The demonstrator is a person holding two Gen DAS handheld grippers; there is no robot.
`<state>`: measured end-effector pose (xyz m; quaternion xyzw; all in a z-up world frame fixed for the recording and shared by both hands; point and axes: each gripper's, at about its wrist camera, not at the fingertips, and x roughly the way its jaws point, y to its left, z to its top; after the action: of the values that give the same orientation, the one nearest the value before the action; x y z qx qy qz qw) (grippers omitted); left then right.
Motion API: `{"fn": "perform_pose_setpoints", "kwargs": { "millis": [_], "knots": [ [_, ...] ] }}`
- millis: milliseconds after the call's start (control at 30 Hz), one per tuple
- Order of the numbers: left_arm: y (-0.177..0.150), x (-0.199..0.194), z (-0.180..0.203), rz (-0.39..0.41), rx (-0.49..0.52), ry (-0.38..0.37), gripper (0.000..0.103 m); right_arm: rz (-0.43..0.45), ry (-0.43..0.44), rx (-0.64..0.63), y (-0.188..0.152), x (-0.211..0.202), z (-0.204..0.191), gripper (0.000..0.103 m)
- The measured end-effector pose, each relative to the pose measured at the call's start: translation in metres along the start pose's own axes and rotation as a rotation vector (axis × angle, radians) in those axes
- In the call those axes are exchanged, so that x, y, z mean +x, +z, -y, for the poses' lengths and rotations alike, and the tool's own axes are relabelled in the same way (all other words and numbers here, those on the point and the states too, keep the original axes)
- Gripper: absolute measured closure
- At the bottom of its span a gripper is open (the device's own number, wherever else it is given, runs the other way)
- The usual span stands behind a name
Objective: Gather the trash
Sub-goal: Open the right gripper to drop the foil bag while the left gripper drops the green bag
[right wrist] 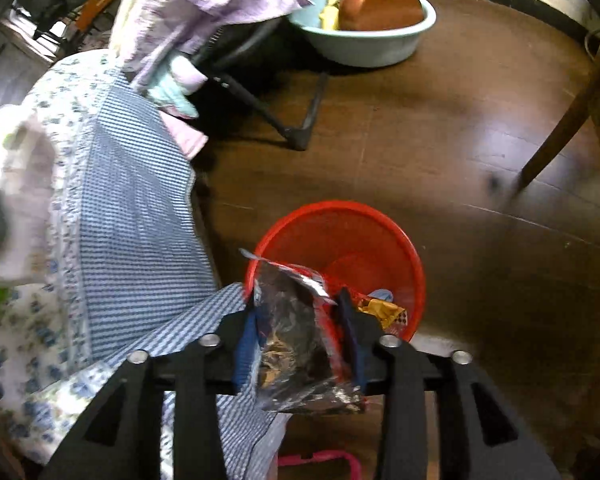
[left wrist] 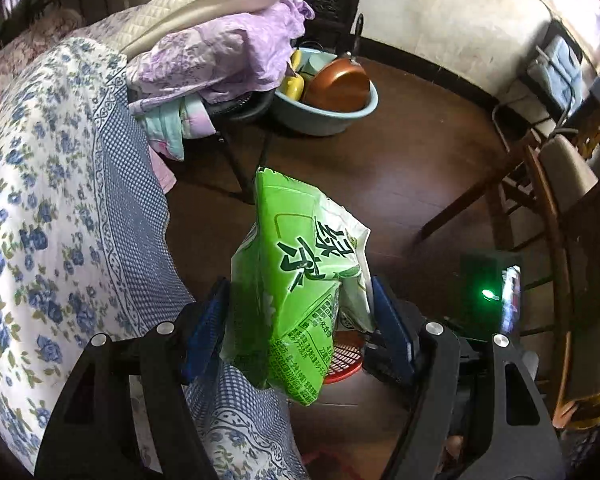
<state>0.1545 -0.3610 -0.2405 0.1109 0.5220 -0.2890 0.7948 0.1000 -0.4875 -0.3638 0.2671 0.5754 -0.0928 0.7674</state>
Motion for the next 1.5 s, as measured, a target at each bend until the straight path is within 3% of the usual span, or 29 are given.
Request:
{"fn": "perform_pose_setpoints", "kwargs": {
  "millis": [267, 533, 833, 1200, 1500],
  "knots": [
    [-0.003, 0.020, 0.006, -0.058, -0.008, -0.028, 0.034, -0.062, -0.013, 0.036, -0.010, 0.014, 0.029, 0.045],
    [-0.021, 0.063, 0.021, -0.198, -0.019, -0.091, 0.034, -0.169, -0.105, 0.054, -0.059, -0.003, 0.076, 0.044],
    [-0.046, 0.128, 0.026, -0.340, -0.028, -0.112, 0.032, -0.163, -0.104, 0.095, -0.074, -0.017, 0.092, 0.043],
    [-0.044, 0.130, 0.024, -0.333, -0.022, -0.131, 0.016, -0.197, -0.093, 0.040, -0.077, -0.009, 0.073, 0.044],
    [-0.041, 0.127, 0.021, -0.310, -0.022, -0.114, 0.014, -0.201, -0.118, -0.033, -0.082, -0.030, 0.060, 0.044]
  ]
}}
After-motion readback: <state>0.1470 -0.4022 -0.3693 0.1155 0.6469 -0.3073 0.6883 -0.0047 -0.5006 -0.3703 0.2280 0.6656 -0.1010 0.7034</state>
